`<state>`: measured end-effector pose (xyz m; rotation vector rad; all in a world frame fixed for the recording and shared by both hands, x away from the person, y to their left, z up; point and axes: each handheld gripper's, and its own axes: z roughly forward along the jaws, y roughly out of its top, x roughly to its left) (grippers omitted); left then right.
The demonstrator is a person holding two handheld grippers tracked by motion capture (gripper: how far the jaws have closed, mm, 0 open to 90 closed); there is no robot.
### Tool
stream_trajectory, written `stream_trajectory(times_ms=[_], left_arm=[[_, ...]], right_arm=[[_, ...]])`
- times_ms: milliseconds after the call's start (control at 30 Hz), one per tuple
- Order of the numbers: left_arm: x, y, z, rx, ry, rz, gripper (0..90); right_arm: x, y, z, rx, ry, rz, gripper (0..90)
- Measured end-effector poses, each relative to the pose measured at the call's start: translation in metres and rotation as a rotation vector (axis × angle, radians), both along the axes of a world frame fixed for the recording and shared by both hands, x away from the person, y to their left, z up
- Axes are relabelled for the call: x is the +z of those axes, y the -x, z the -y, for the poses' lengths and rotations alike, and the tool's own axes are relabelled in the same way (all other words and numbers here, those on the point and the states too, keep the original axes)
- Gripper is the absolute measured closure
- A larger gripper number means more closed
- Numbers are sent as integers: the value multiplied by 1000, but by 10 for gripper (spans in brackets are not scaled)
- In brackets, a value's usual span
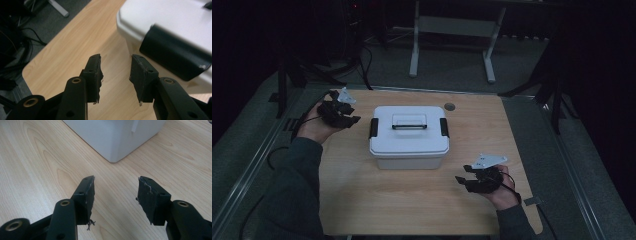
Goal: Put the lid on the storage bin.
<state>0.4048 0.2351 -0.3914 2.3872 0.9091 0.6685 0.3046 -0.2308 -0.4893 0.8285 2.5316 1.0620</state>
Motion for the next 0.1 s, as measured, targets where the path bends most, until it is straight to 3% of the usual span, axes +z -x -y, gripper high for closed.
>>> stream_trajectory(times_ms=[100], left_arm=[[-3, 1, -4, 9, 7, -7, 603]], right_arm=[[0, 0, 0, -1, 0, -1, 469]])
